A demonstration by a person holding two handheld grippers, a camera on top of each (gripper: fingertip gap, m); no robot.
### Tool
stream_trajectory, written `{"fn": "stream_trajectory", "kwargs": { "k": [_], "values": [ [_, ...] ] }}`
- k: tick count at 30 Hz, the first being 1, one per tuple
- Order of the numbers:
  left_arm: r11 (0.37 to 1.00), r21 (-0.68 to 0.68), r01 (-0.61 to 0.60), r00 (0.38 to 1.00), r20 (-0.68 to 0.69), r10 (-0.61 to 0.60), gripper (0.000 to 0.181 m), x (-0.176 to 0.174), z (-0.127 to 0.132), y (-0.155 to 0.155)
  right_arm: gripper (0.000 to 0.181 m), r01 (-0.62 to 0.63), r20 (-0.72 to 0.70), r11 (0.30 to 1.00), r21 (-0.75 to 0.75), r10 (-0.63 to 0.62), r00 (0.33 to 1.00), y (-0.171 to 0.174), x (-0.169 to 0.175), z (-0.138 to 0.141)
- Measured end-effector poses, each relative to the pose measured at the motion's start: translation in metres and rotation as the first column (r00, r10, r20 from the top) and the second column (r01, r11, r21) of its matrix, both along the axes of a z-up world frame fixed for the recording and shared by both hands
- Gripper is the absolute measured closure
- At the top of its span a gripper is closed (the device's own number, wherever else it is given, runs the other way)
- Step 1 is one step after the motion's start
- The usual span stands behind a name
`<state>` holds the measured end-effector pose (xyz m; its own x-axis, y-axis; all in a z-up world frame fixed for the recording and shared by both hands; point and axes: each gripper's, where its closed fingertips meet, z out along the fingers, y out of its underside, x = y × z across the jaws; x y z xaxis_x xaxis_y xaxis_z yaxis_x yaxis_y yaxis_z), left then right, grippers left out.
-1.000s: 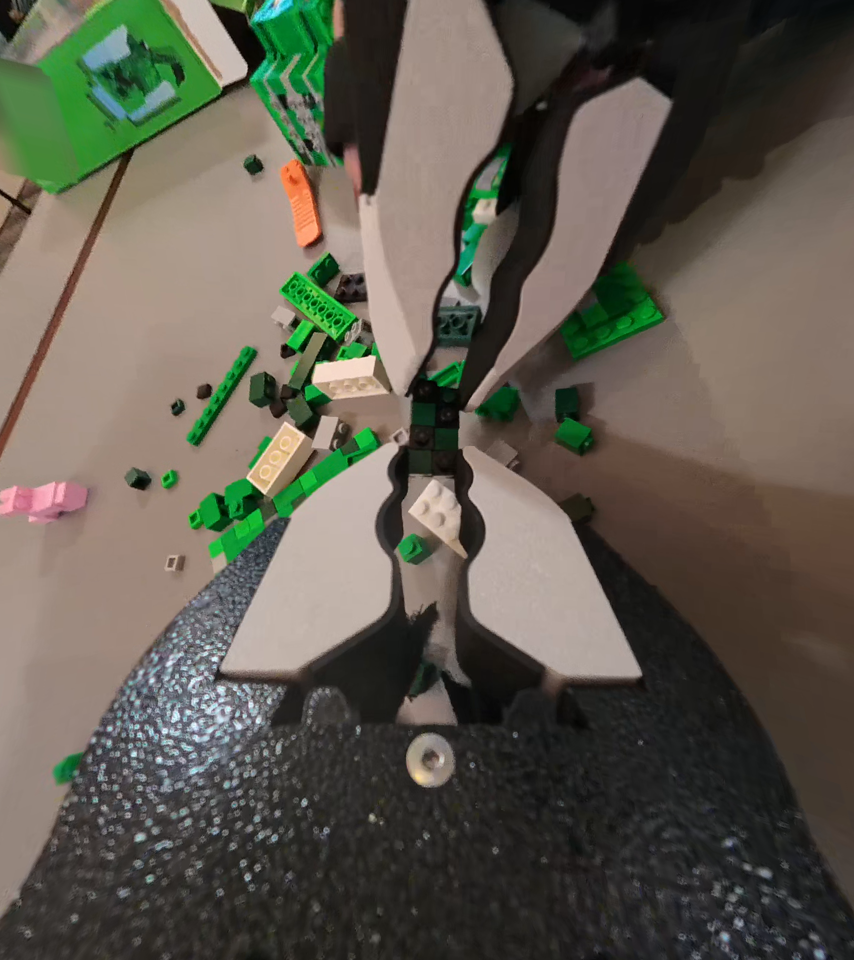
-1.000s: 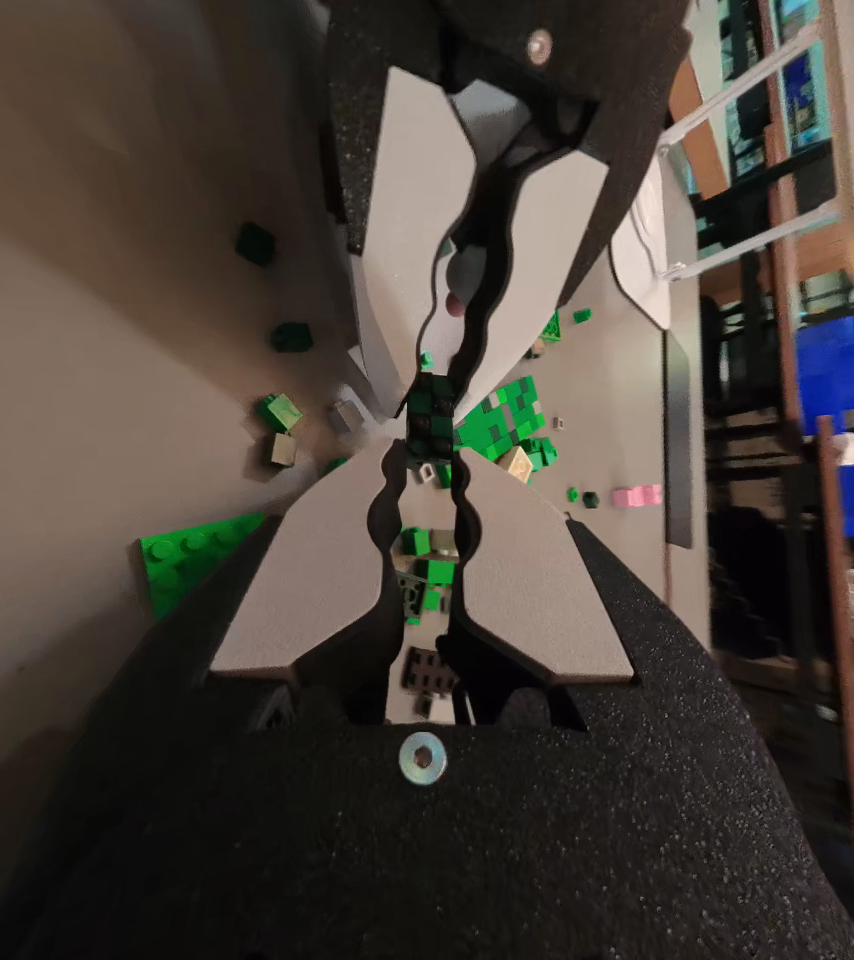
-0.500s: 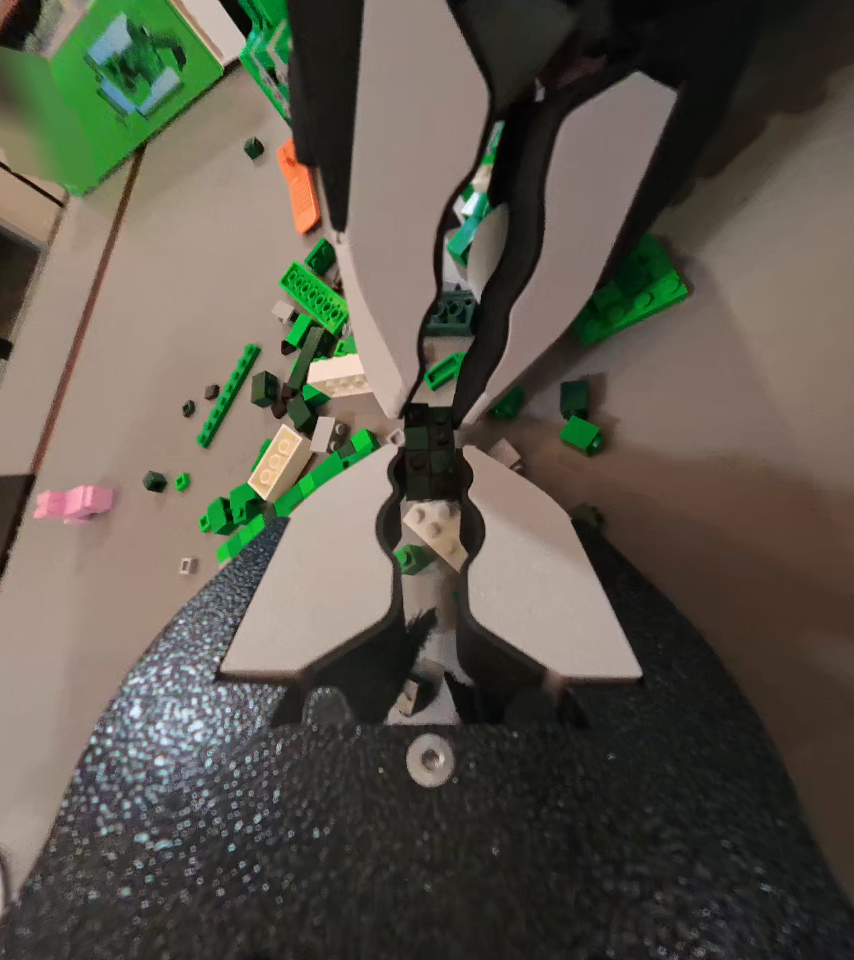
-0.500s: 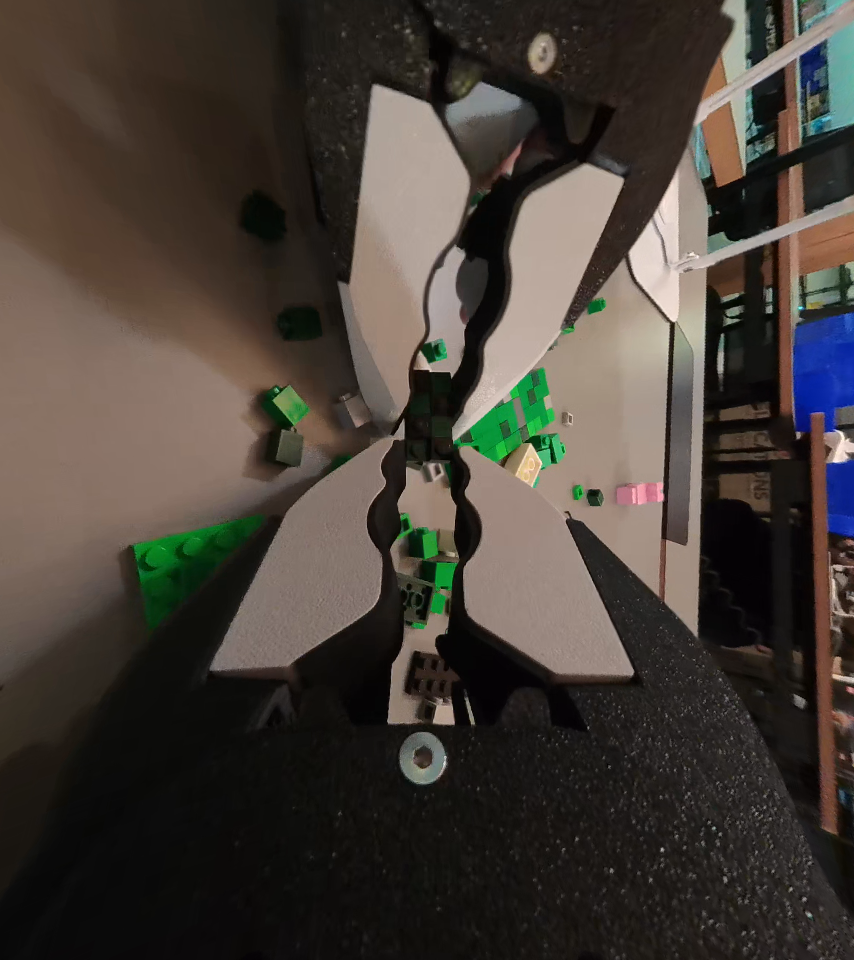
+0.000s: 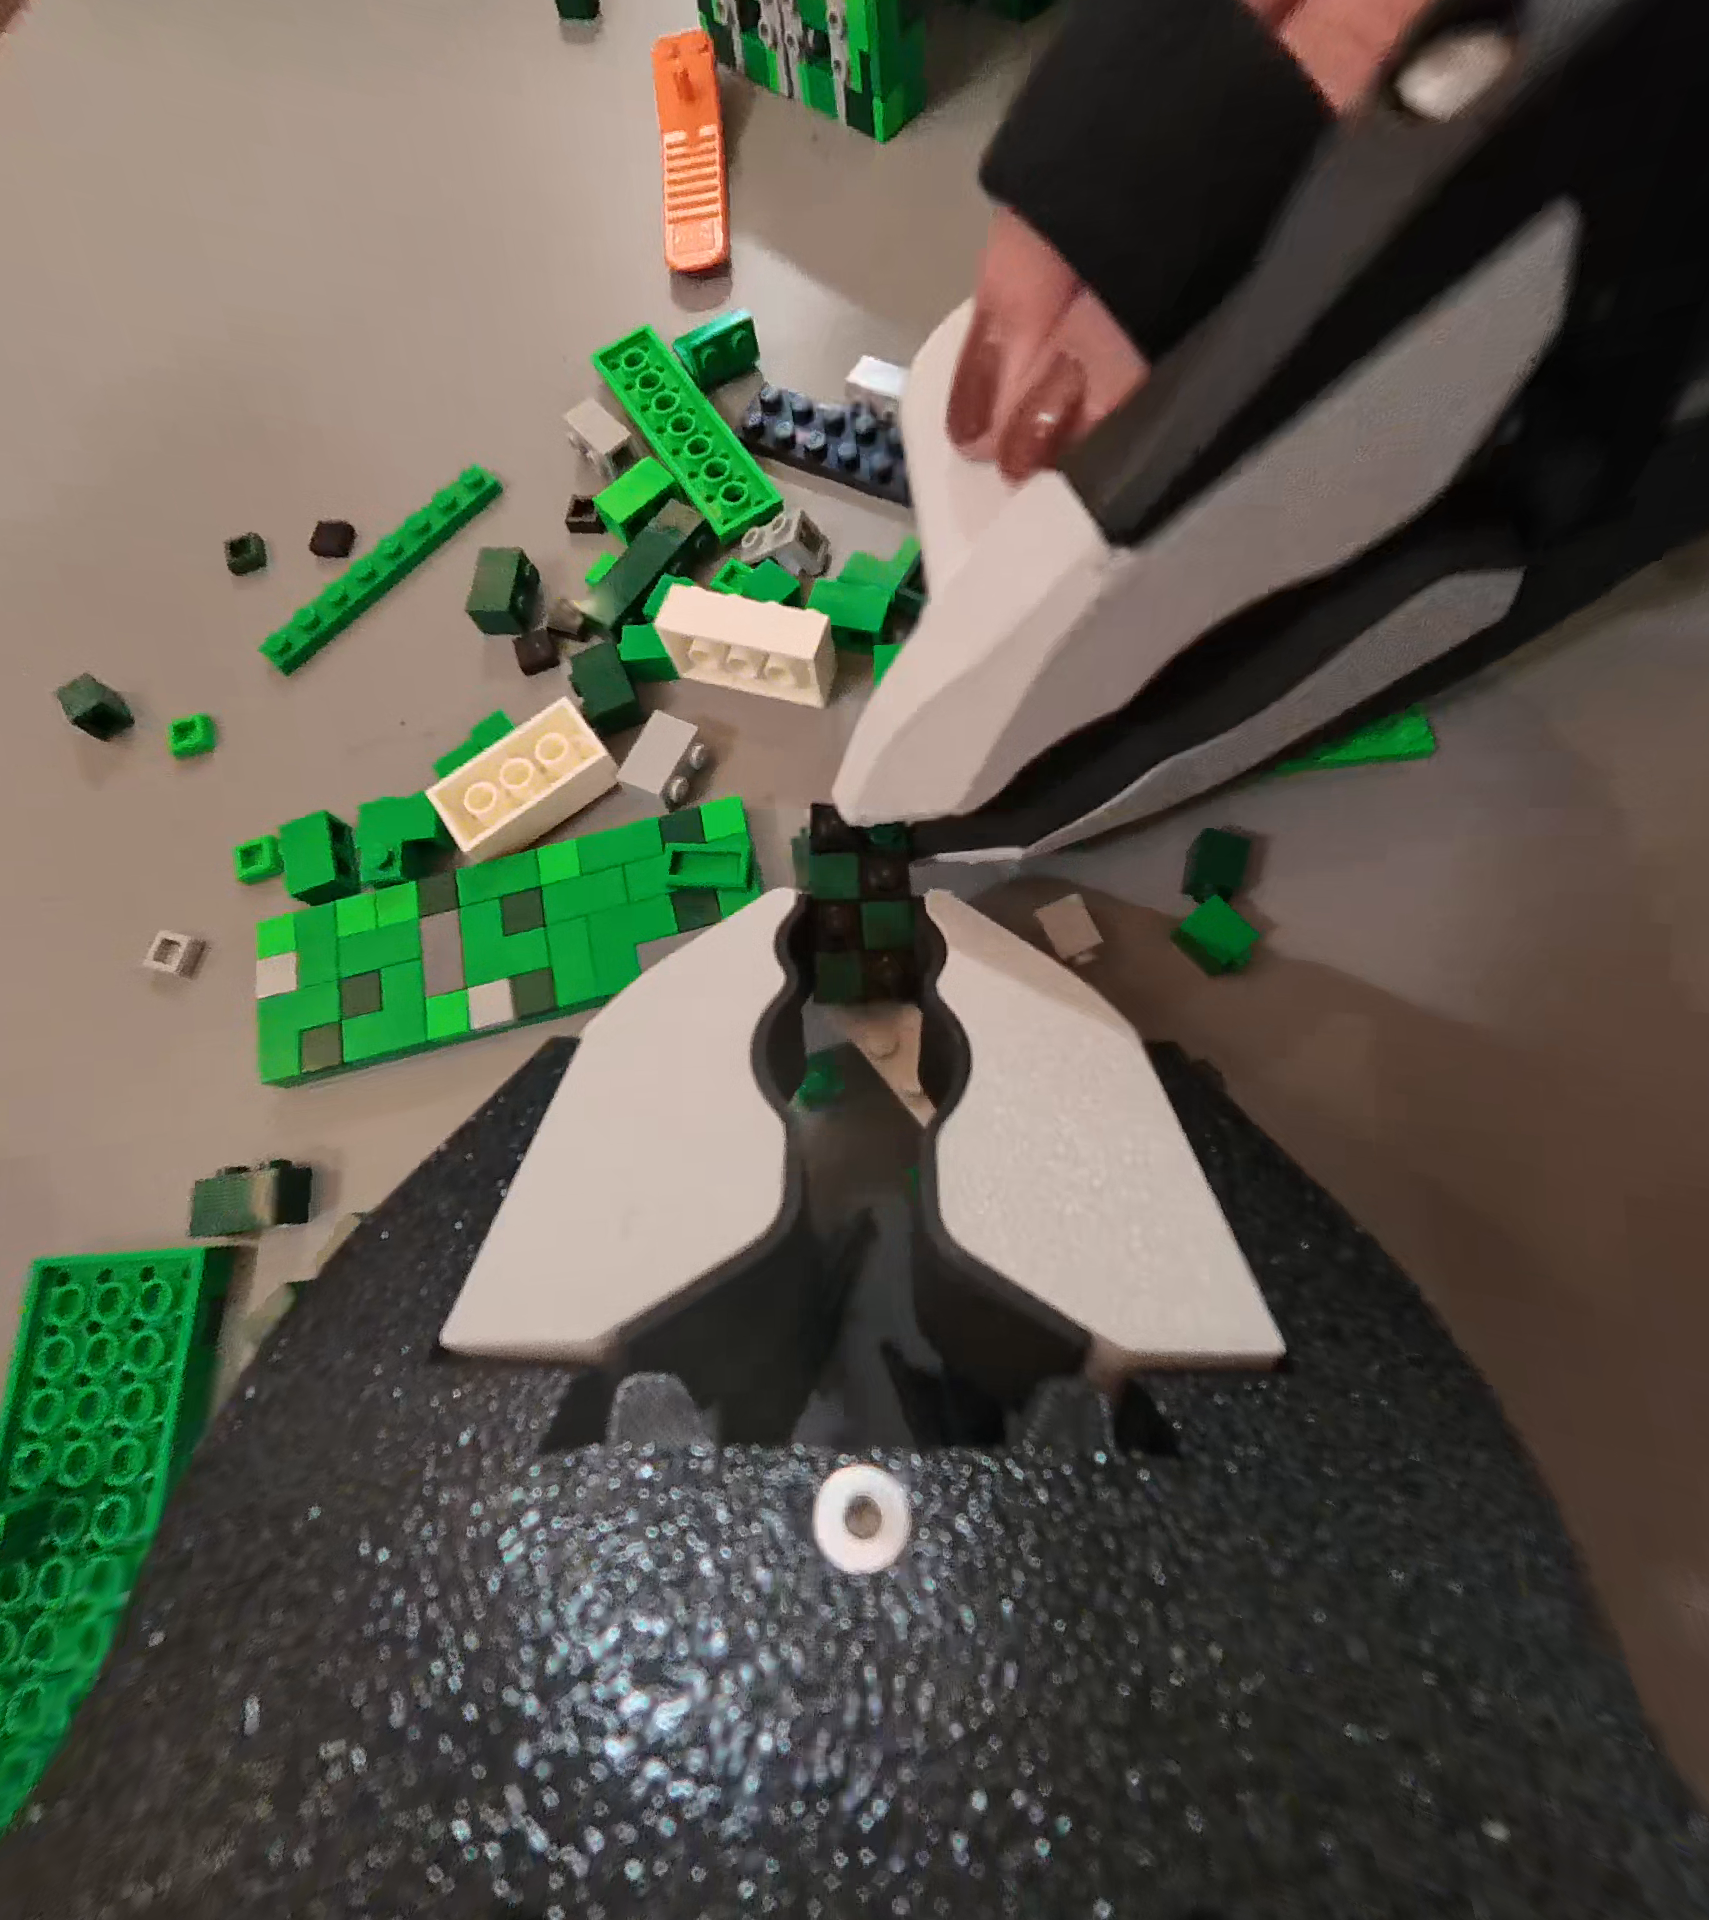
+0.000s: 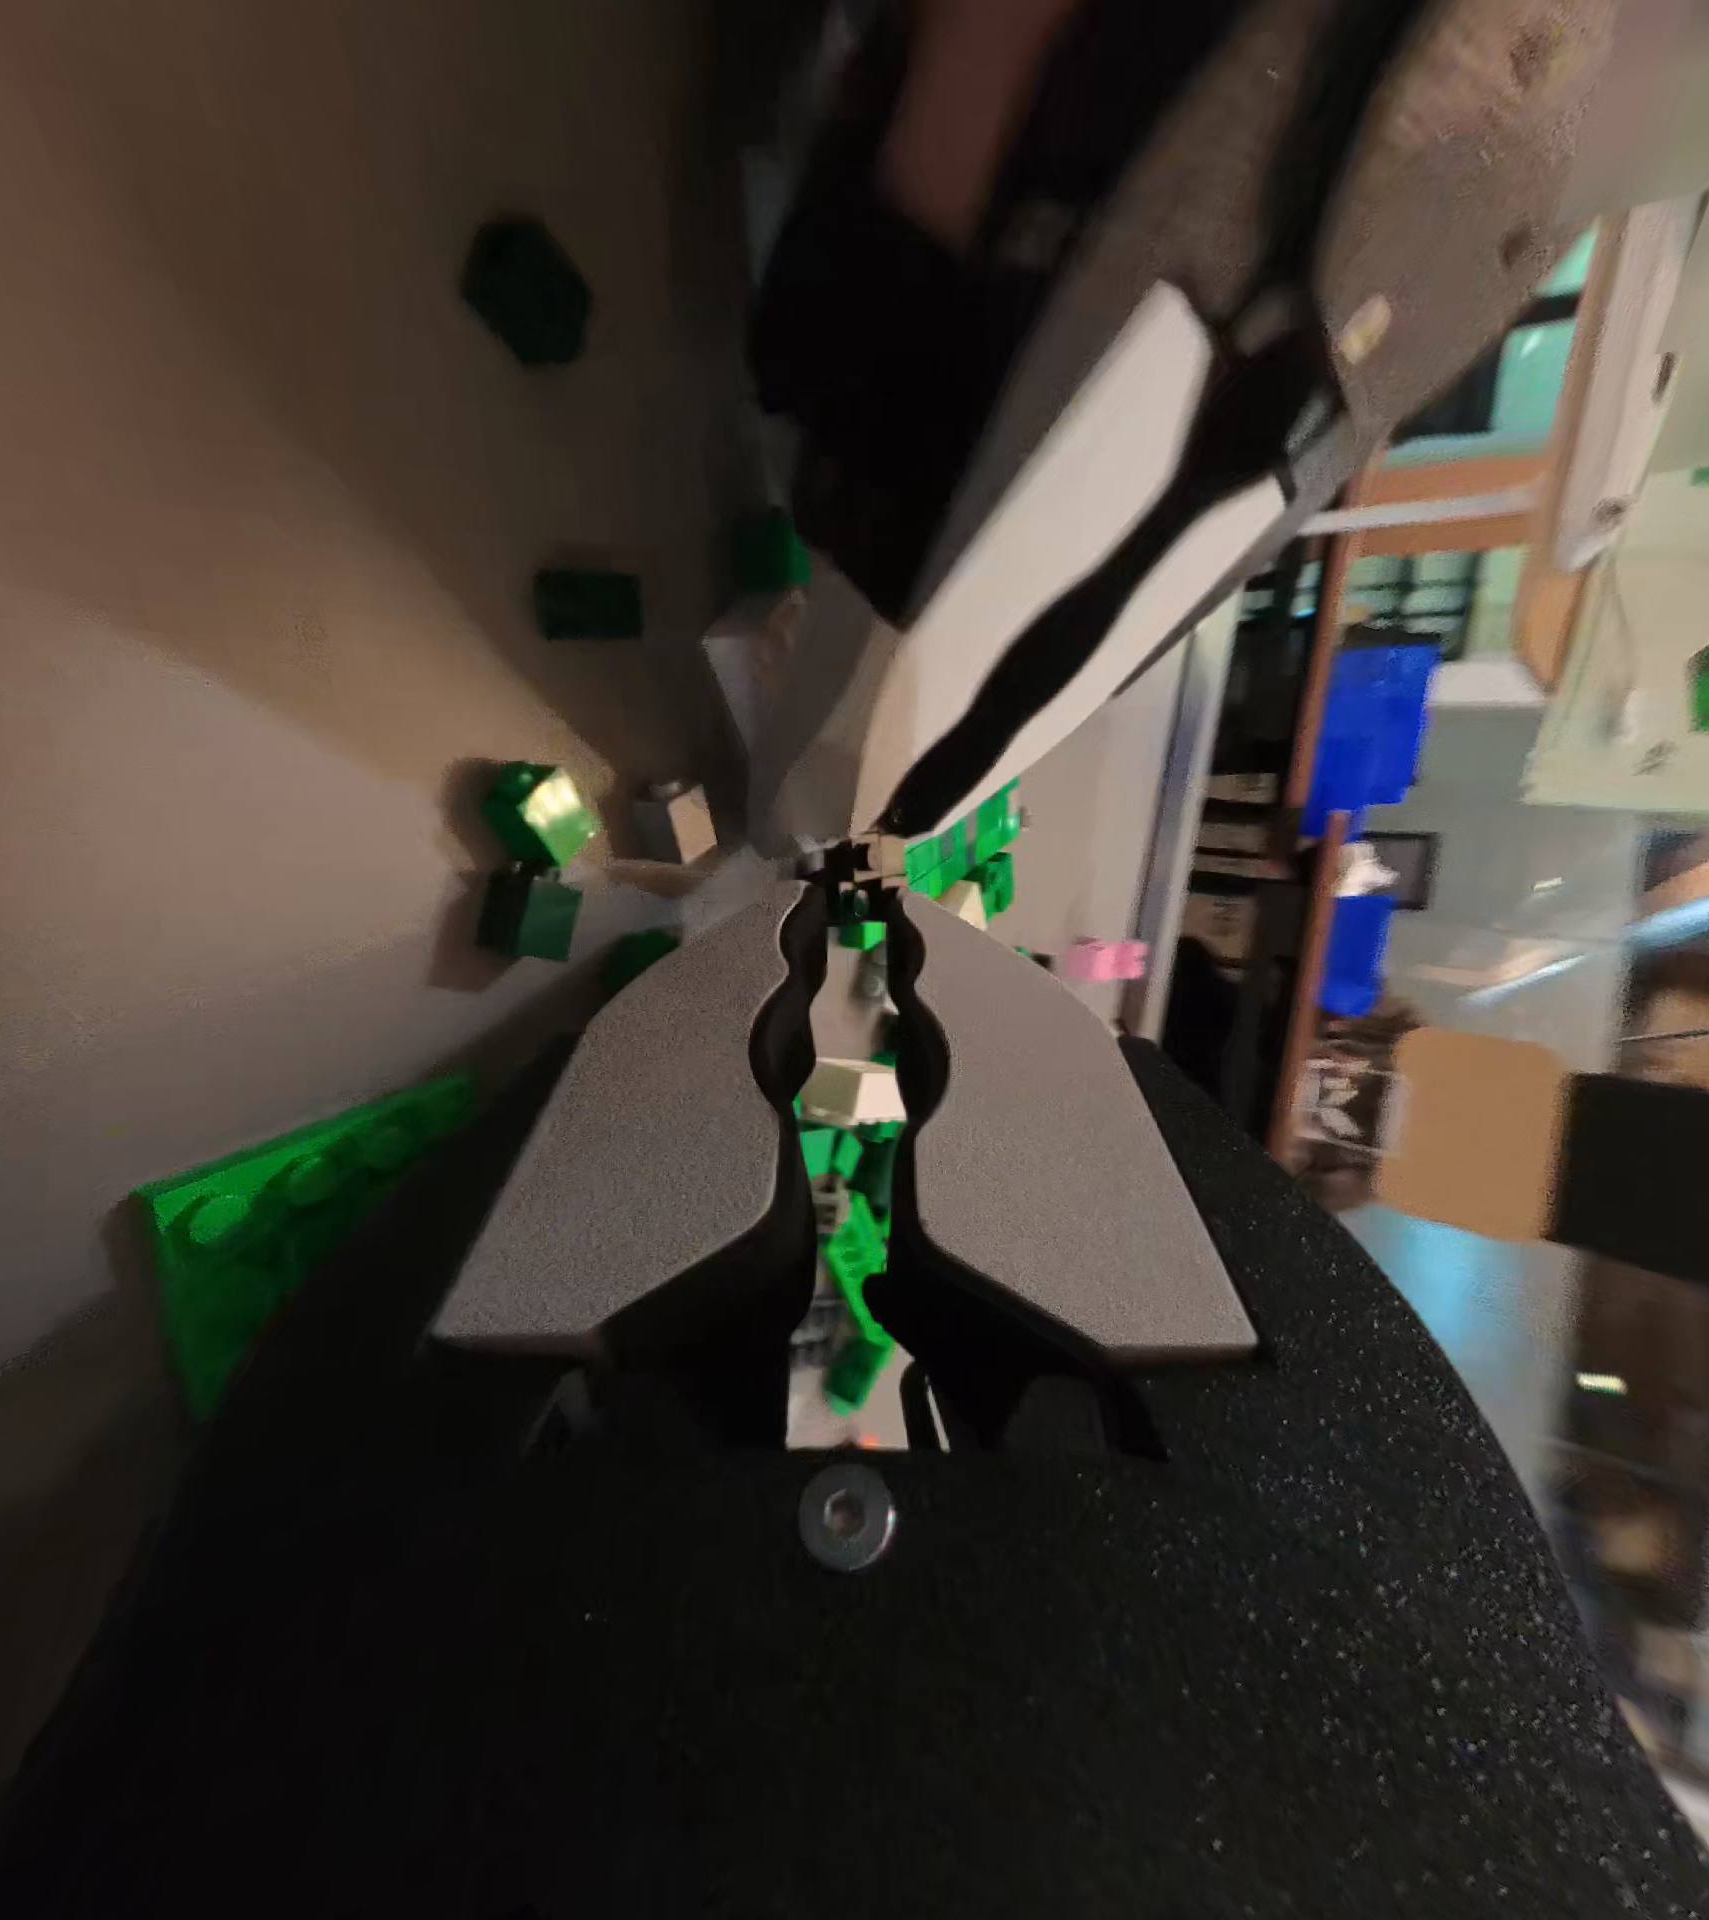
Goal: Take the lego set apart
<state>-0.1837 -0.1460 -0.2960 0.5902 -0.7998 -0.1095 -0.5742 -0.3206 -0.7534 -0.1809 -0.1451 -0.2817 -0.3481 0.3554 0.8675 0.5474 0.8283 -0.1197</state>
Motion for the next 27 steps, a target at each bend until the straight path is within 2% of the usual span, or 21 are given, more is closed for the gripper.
{"fn": "stream_trajectory", "kwargs": {
  "k": [2,5,7,11,16,18,21,25,27],
  "values": [
    [0.995,0.097,0.037,0.997,-0.065,-0.031,0.164,-0.001,0.002,0.001,0.170,0.017,-0.041,0.983,-0.185,-0.025,0.999,-0.003,0.001,0.001],
    [0.969,0.214,0.121,0.981,-0.175,-0.084,0.164,0.002,0.004,0.000,0.161,0.027,-0.061,0.911,-0.412,-0.057,0.997,-0.006,0.003,0.002],
    [0.943,0.282,0.179,0.964,-0.240,-0.111,0.164,0.007,0.005,-0.001,0.154,0.046,-0.037,0.883,-0.467,-0.071,0.997,-0.007,0.005,-0.002],
    [0.903,0.360,0.236,0.939,-0.322,-0.117,0.164,0.009,0.008,-0.001,0.161,0.044,-0.023,0.878,-0.477,-0.063,0.998,-0.009,0.005,-0.004],
    [0.902,0.385,0.196,0.953,-0.290,-0.084,0.164,0.006,0.017,0.002,0.156,0.108,-0.017,0.913,-0.393,-0.125,0.992,-0.001,0.003,-0.001],
    [0.916,0.360,0.178,0.961,-0.265,-0.083,0.164,0.006,0.017,0.001,0.164,0.134,-0.015,0.941,-0.311,-0.145,0.989,0.004,0.003,0.001],
    [0.930,0.335,0.148,0.964,-0.258,-0.061,0.164,0.005,0.016,0.001,0.164,0.150,-0.003,0.965,-0.214,-0.154,0.988,0.007,0.002,0.001],
    [0.973,0.228,0.046,0.989,-0.144,-0.013,0.164,0.001,0.015,0.003,0.165,0.171,0.009,0.984,0.058,-0.172,0.985,0.014,-0.002,0.007],
    [0.992,0.128,-0.002,1.000,-0.016,0.004,0.164,-0.001,0.016,0.002,0.166,0.166,-0.003,0.963,0.213,-0.170,0.986,0.015,-0.005,0.014]
  ]
}}
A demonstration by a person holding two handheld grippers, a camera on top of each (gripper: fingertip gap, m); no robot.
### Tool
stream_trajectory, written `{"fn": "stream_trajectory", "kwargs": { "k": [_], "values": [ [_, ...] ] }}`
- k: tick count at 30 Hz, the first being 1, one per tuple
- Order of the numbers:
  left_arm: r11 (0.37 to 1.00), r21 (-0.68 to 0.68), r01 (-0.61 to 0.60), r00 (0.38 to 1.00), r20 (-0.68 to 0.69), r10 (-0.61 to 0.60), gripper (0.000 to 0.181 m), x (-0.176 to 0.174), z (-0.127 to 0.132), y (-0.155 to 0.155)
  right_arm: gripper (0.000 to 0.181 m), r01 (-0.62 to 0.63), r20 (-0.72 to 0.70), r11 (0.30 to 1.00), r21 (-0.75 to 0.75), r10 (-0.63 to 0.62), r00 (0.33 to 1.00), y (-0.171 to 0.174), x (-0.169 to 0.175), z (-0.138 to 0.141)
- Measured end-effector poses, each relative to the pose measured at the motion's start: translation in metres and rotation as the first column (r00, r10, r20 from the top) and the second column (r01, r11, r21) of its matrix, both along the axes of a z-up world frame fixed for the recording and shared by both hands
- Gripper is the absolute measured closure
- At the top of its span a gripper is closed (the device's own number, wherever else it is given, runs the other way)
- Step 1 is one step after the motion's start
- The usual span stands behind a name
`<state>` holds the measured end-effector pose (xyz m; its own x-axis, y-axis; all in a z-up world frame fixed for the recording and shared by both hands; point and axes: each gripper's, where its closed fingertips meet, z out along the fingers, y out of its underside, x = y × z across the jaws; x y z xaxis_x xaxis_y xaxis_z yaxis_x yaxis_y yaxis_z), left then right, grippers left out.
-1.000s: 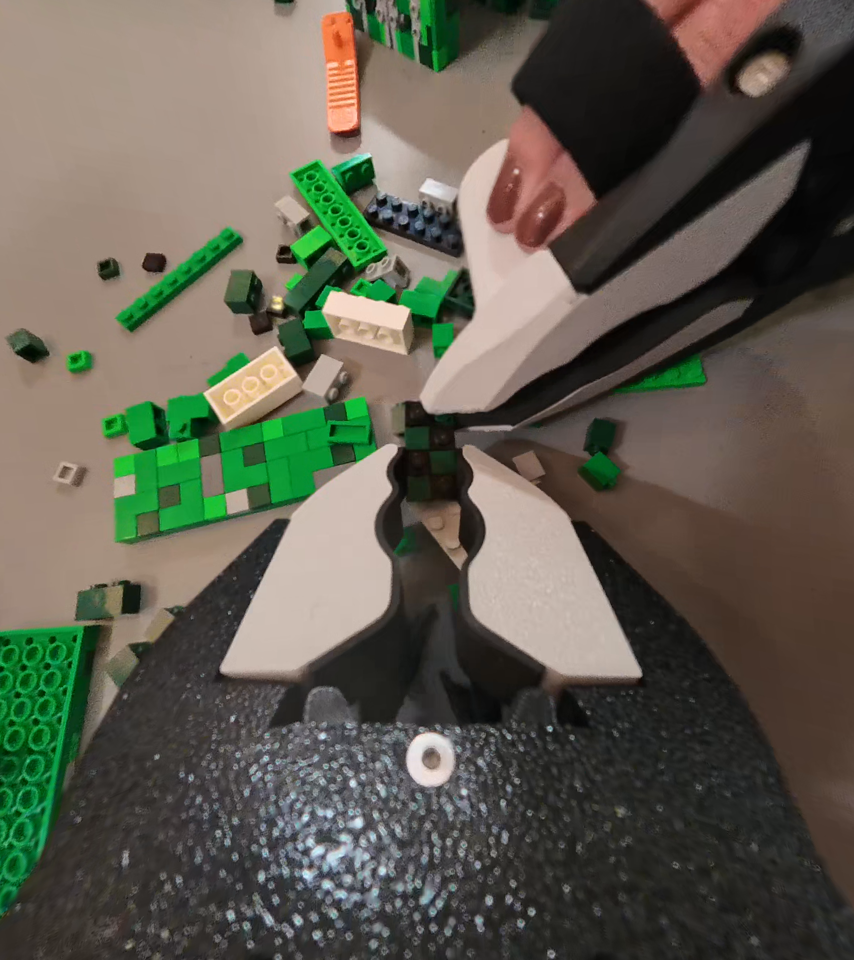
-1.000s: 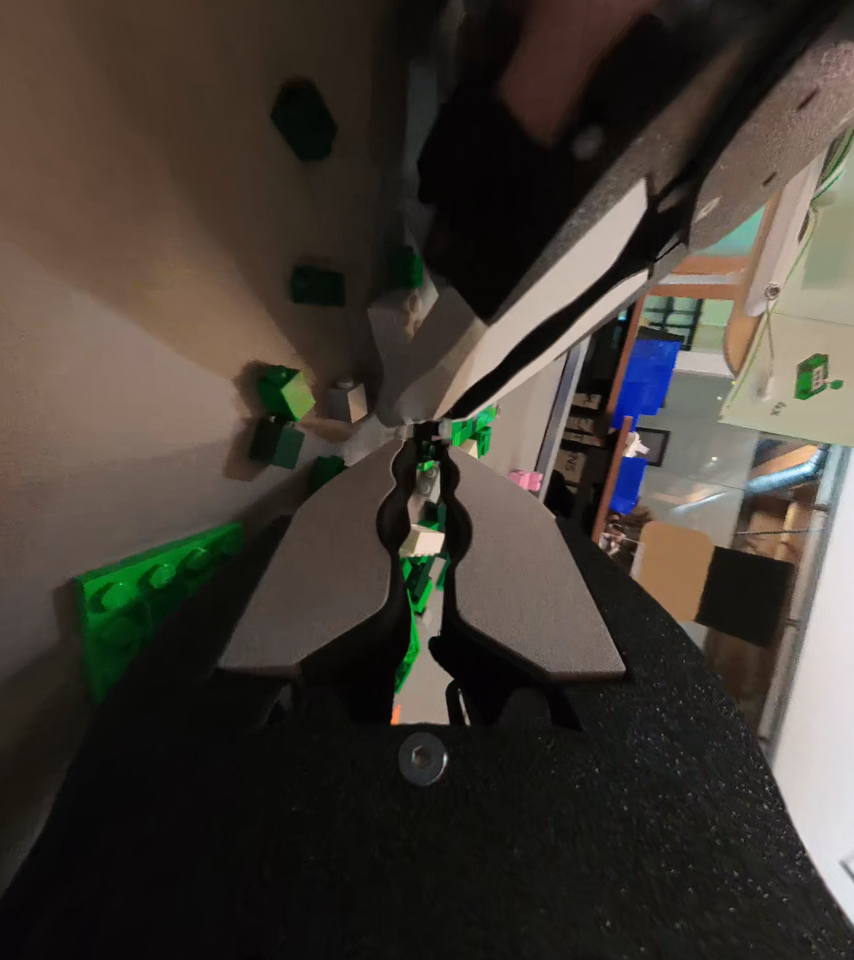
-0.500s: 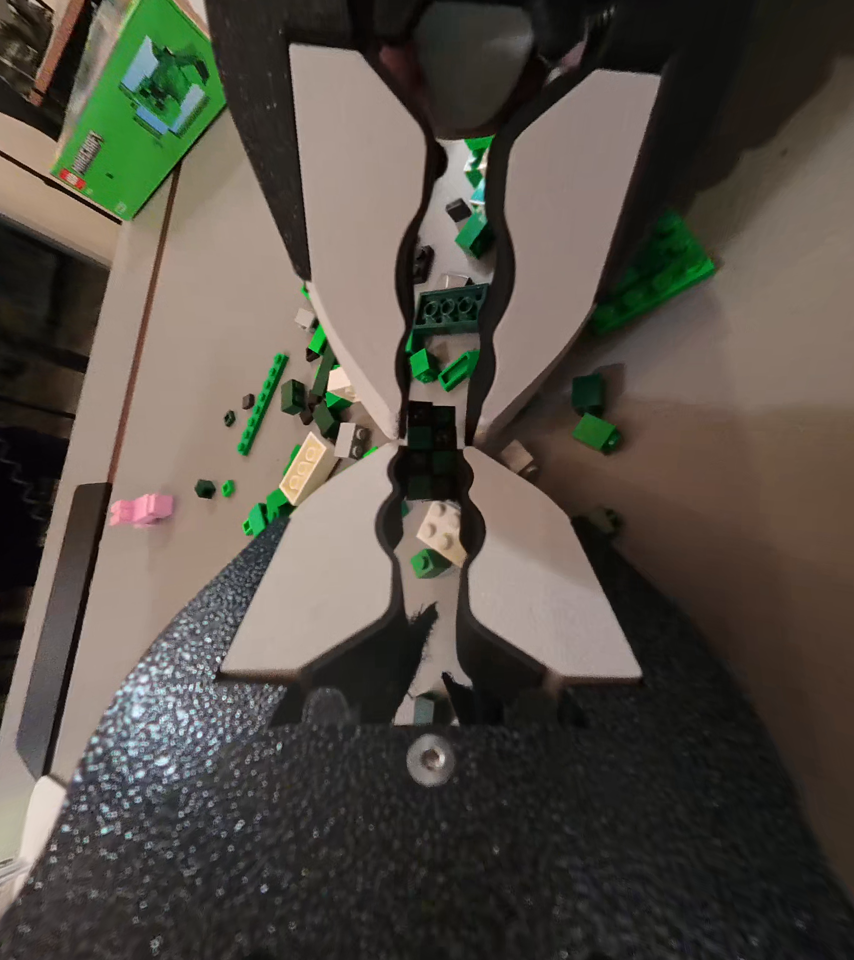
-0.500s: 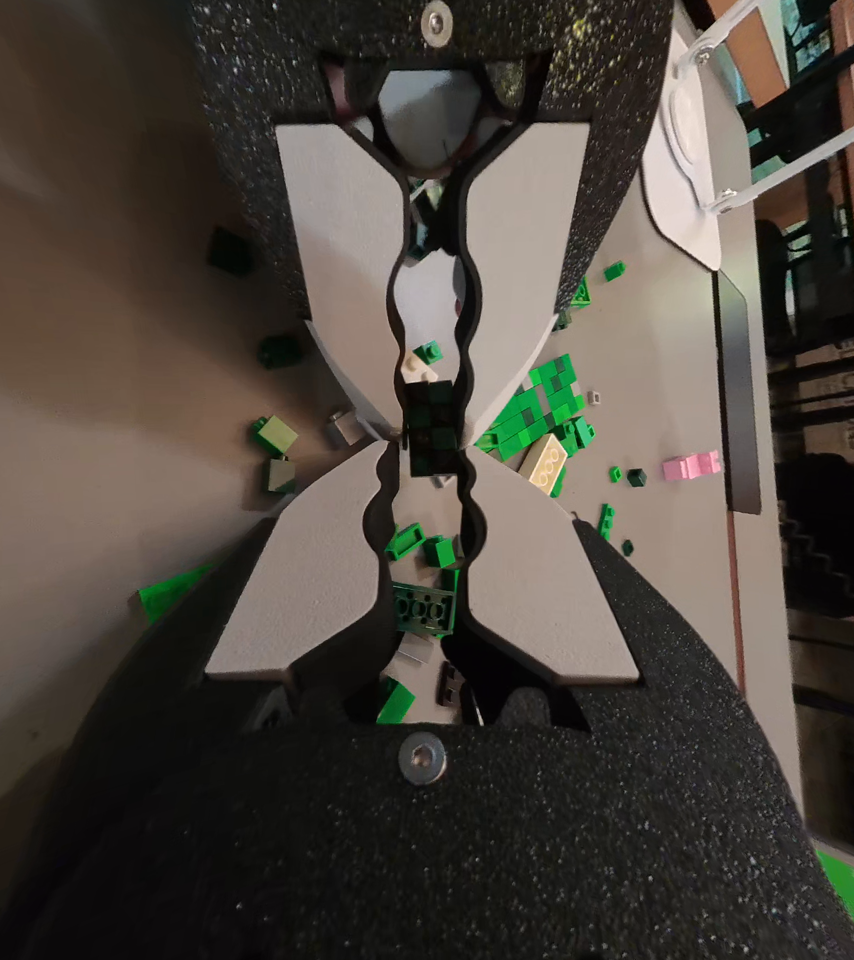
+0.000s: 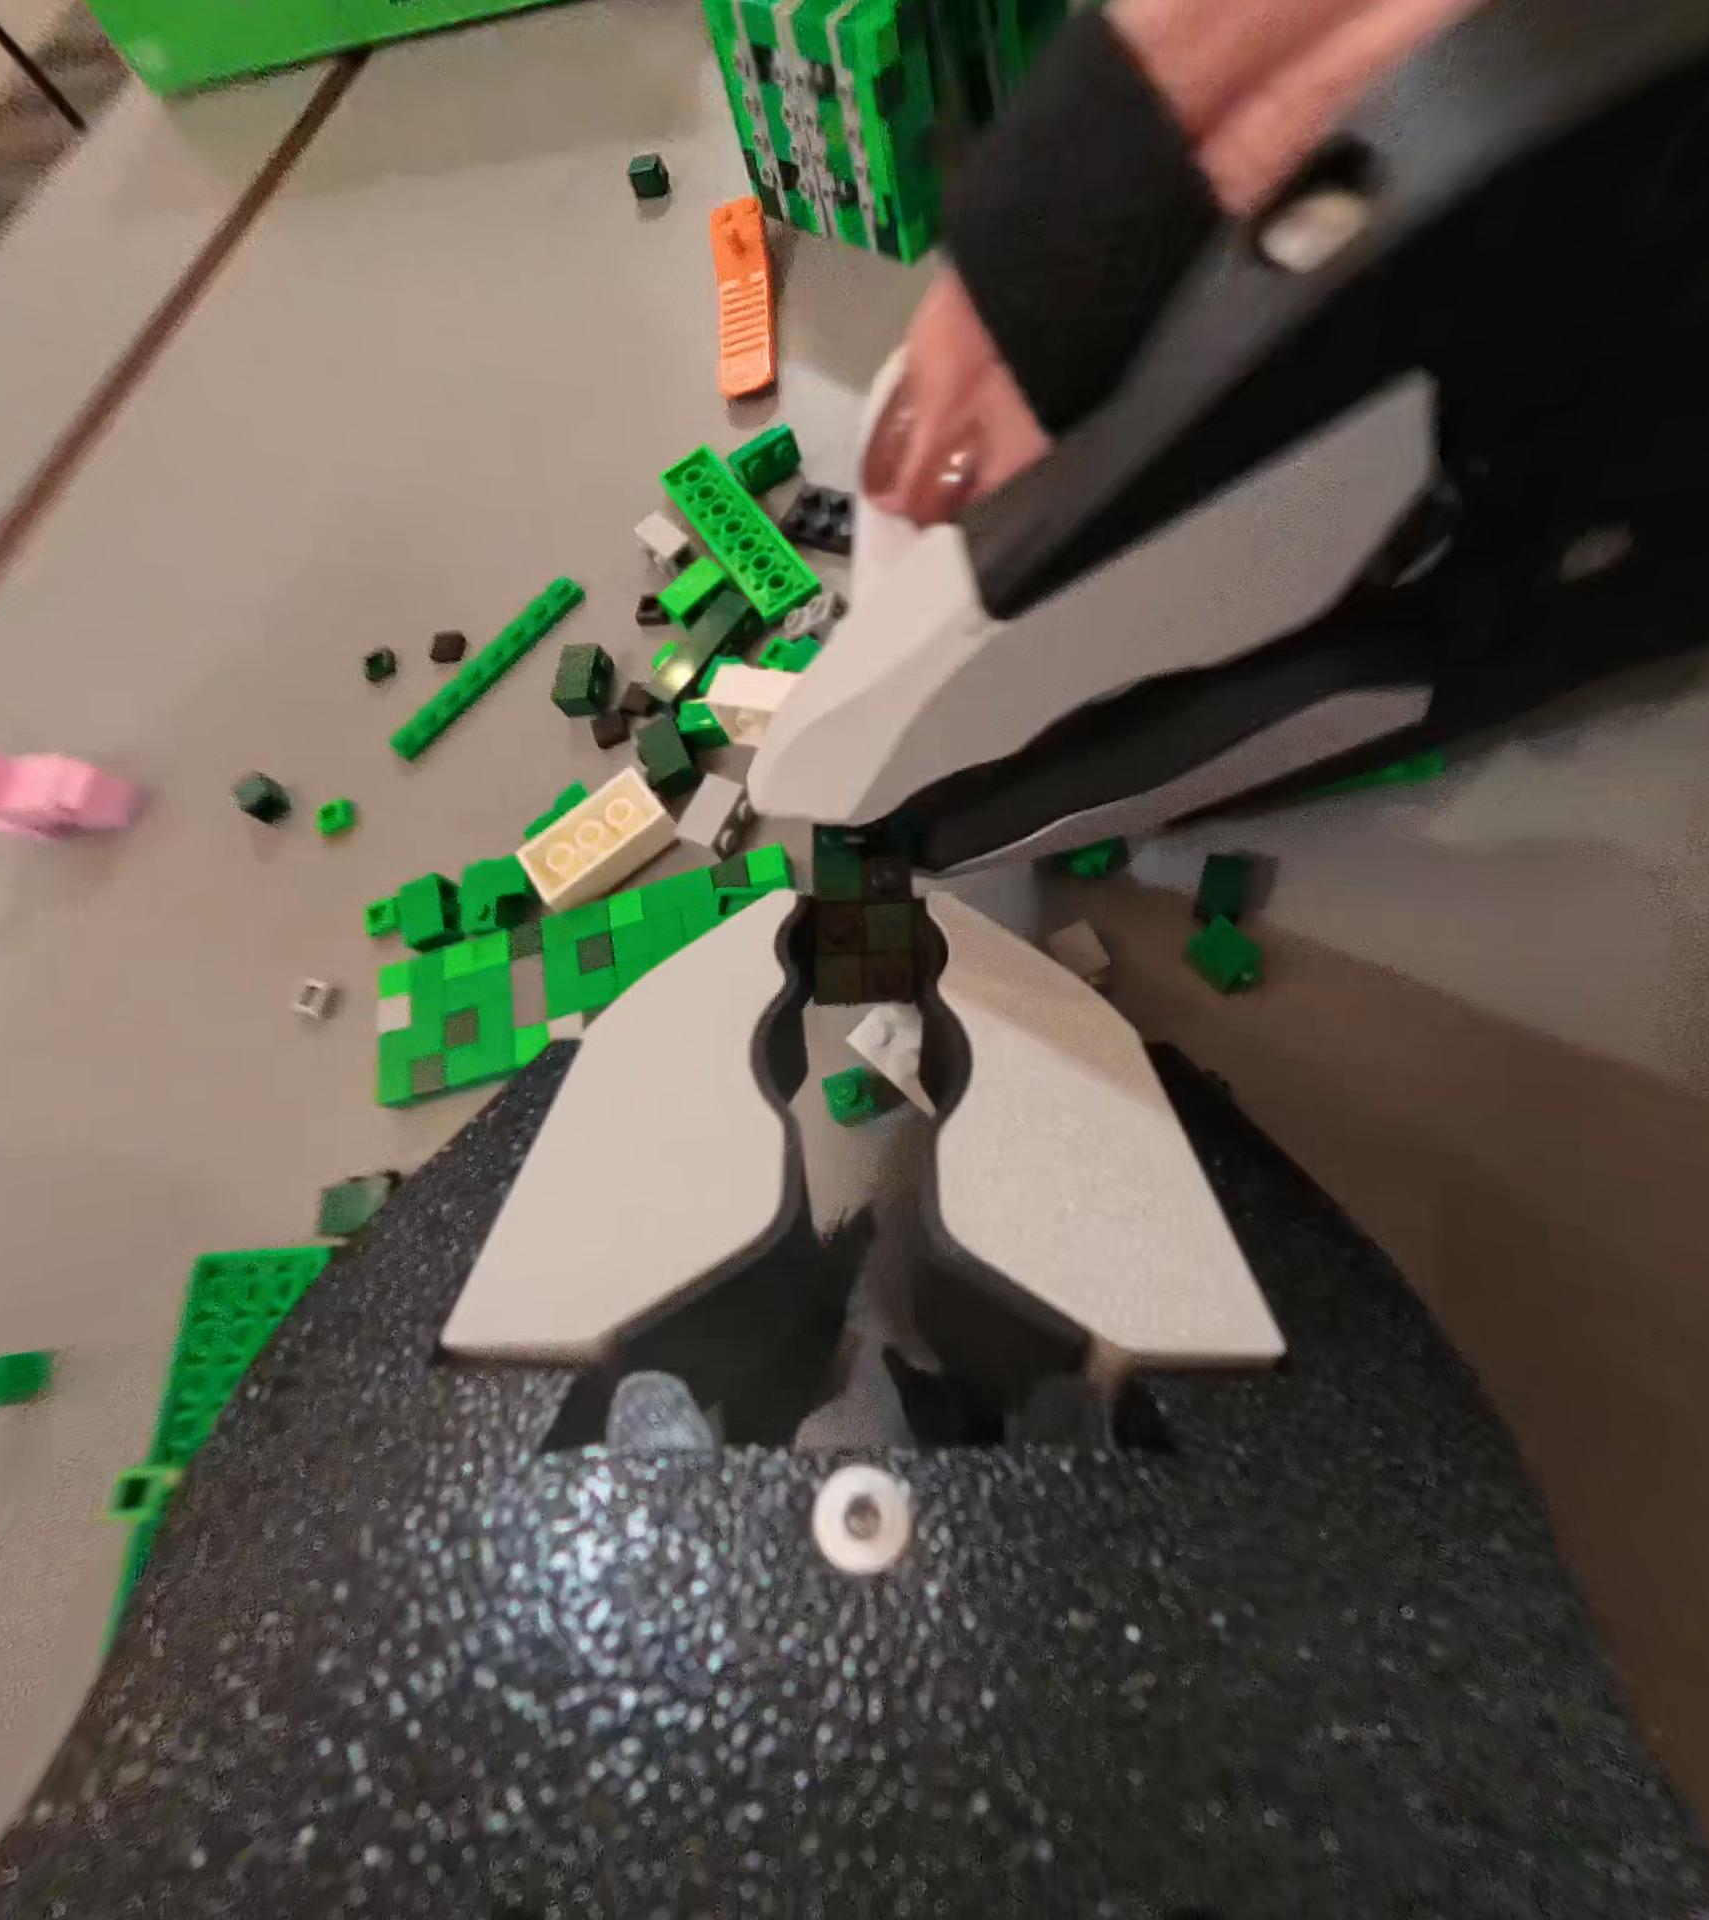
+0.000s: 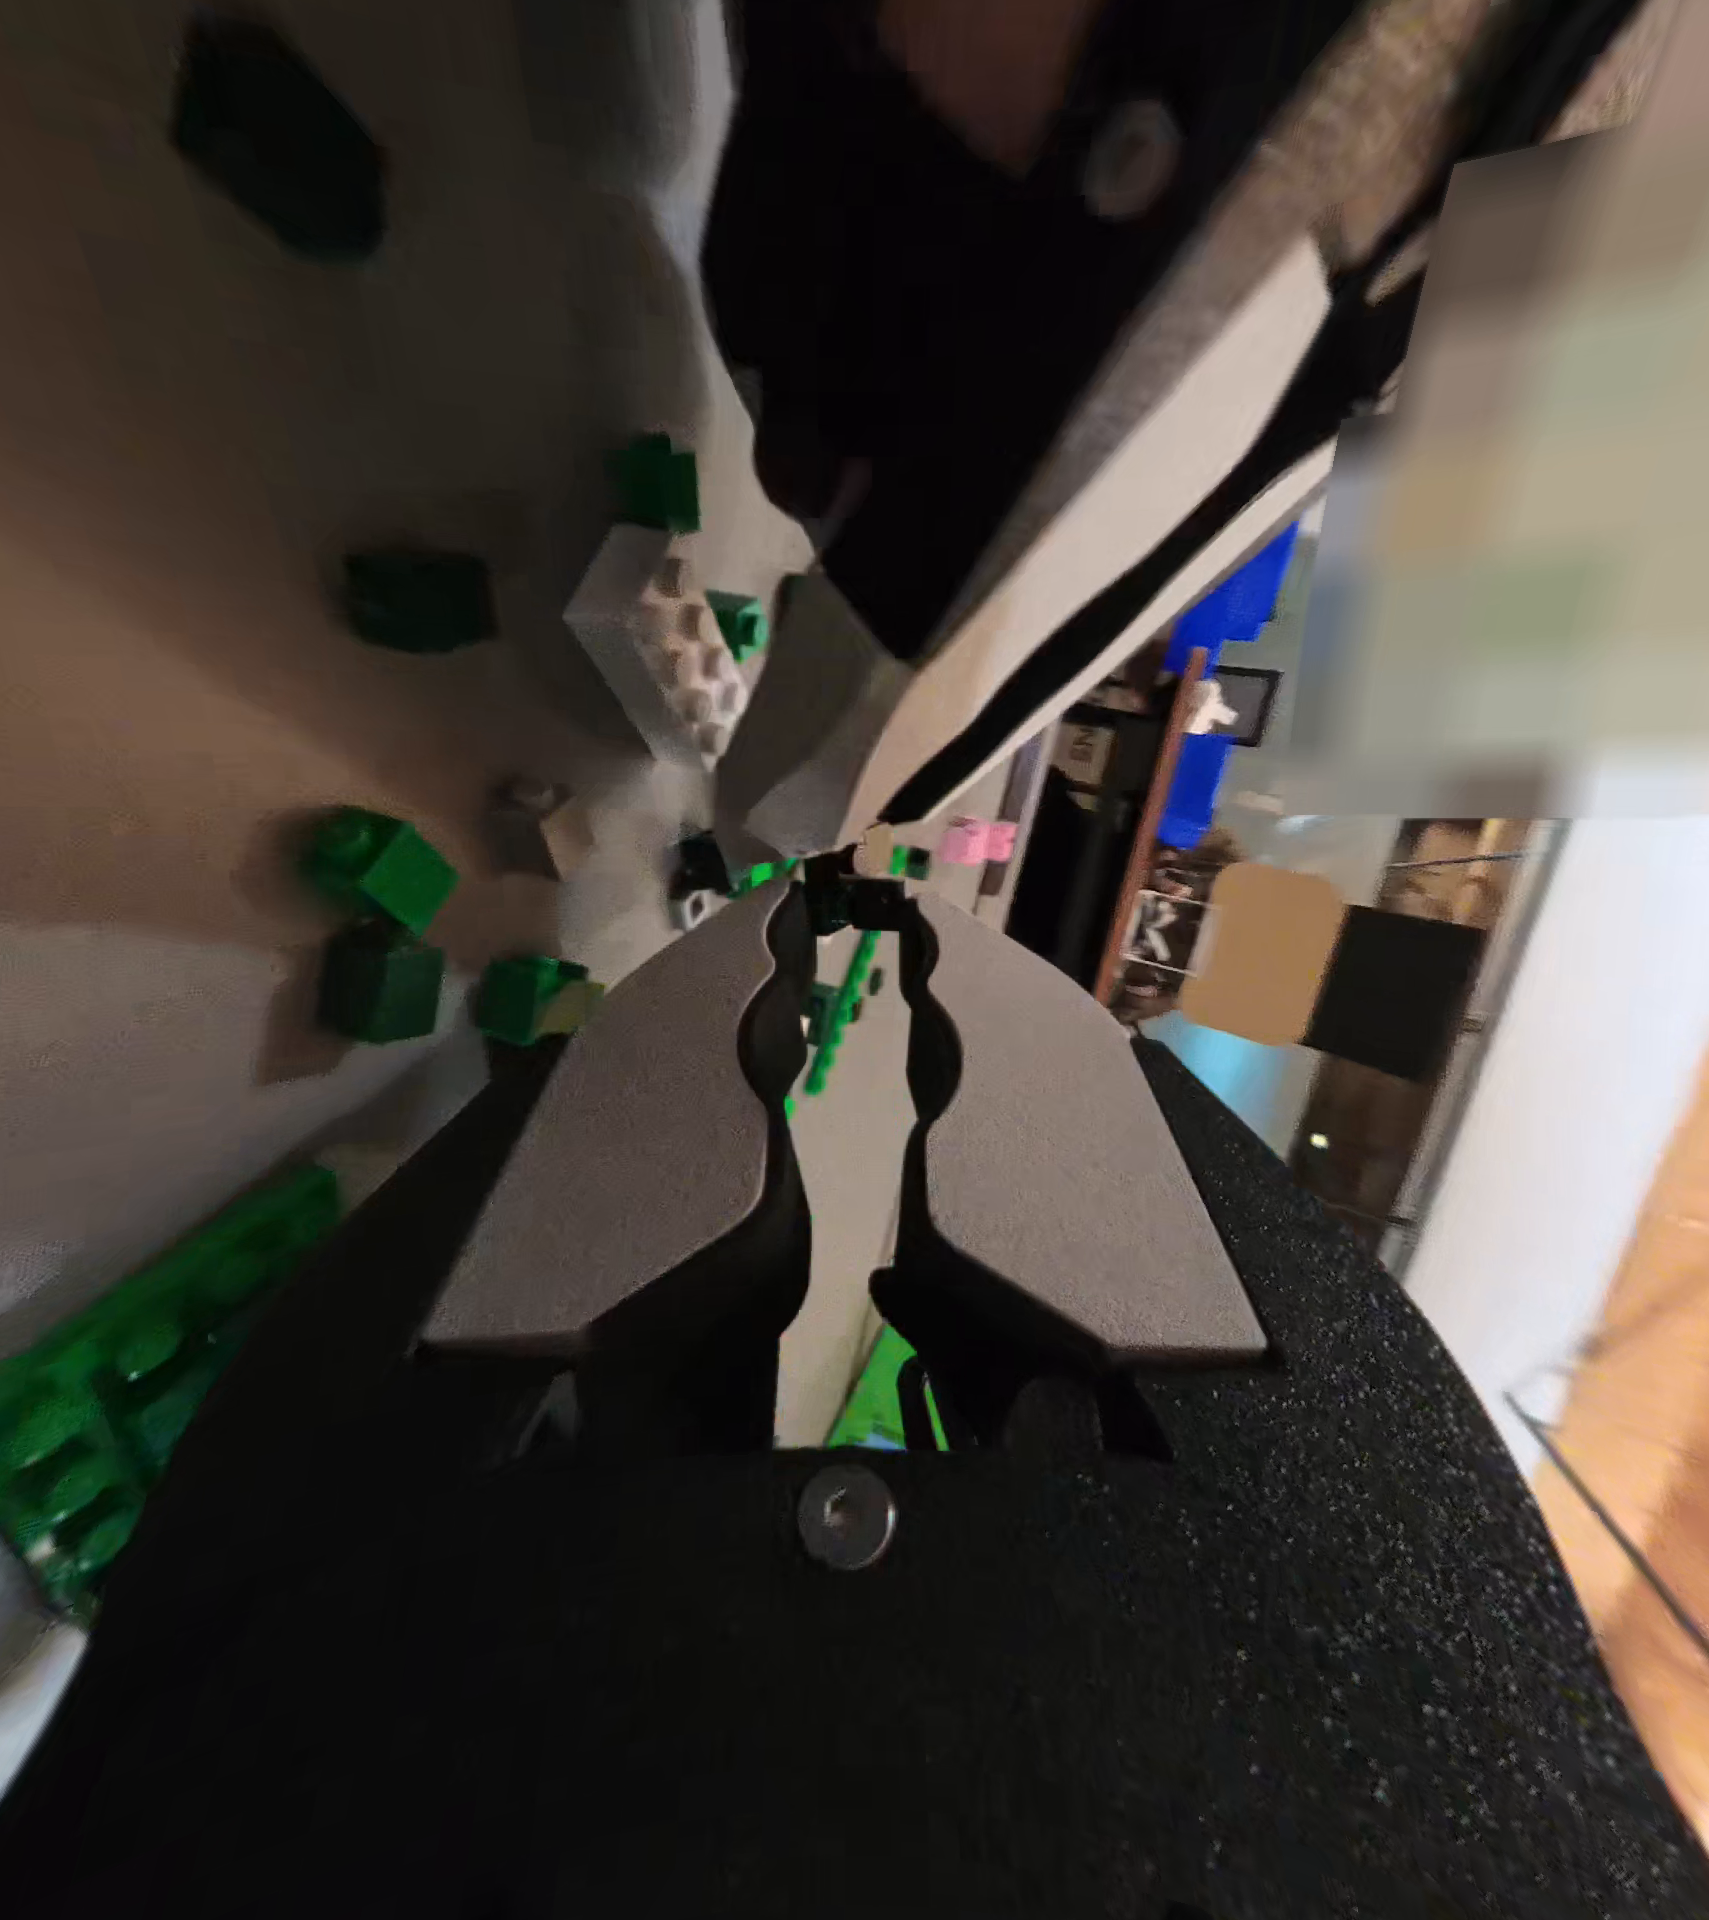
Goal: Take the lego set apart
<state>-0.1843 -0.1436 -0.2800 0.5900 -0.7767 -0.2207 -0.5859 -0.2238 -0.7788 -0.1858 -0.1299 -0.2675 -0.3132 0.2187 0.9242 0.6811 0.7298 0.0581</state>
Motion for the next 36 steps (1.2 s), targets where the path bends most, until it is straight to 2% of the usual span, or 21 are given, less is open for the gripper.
{"fn": "stream_trajectory", "kwargs": {
  "k": [1,3,7,13,15,18,21,24,31,36],
  "values": [
    [0.999,-0.041,-0.005,0.999,0.047,0.007,0.164,-0.001,0.000,0.000,0.166,0.000,-0.004,1.000,0.019,0.000,1.000,0.000,-0.001,0.001],
    [0.998,-0.055,-0.011,0.998,0.066,0.015,0.164,-0.002,-0.002,0.001,0.166,0.008,-0.033,0.999,-0.047,-0.009,0.999,0.001,-0.003,-0.002],
    [1.000,0.005,0.000,0.999,-0.035,0.001,0.164,-0.002,-0.007,0.002,0.164,0.035,-0.064,0.964,-0.265,-0.054,0.997,0.002,-0.001,-0.013],
    [0.993,0.121,0.004,0.996,-0.094,0.007,0.164,-0.008,0.001,0.007,0.148,0.074,-0.073,0.893,-0.443,-0.118,0.990,0.005,0.007,-0.014],
    [0.987,0.159,0.020,0.995,-0.095,-0.005,0.164,-0.007,0.006,0.007,0.147,0.040,-0.100,0.873,-0.486,-0.101,0.990,0.001,0.007,-0.011],
    [0.980,0.196,0.043,0.990,-0.139,-0.015,0.164,-0.007,0.006,0.007,0.152,-0.051,-0.148,0.885,-0.462,-0.021,0.989,-0.008,0.003,-0.003],
    [0.971,0.230,0.063,0.978,-0.206,-0.014,0.164,-0.008,0.004,0.008,0.153,-0.068,-0.113,0.908,-0.413,0.023,0.993,-0.012,0.003,-0.005],
    [0.974,0.218,0.056,0.975,-0.221,-0.007,0.164,-0.011,0.000,0.009,0.164,-0.093,-0.099,0.912,-0.400,0.058,0.993,-0.015,0.005,-0.005],
    [0.967,0.239,0.082,0.975,-0.222,-0.028,0.164,-0.009,0.004,0.007,0.157,-0.084,-0.130,0.899,-0.431,0.030,0.991,-0.012,0.005,-0.003],
    [0.939,0.287,0.191,0.962,-0.244,-0.121,0.164,0.003,0.008,-0.002,0.157,-0.081,-0.152,0.883,-0.463,0.010,0.988,-0.012,0.003,-0.001]
  ]
}}
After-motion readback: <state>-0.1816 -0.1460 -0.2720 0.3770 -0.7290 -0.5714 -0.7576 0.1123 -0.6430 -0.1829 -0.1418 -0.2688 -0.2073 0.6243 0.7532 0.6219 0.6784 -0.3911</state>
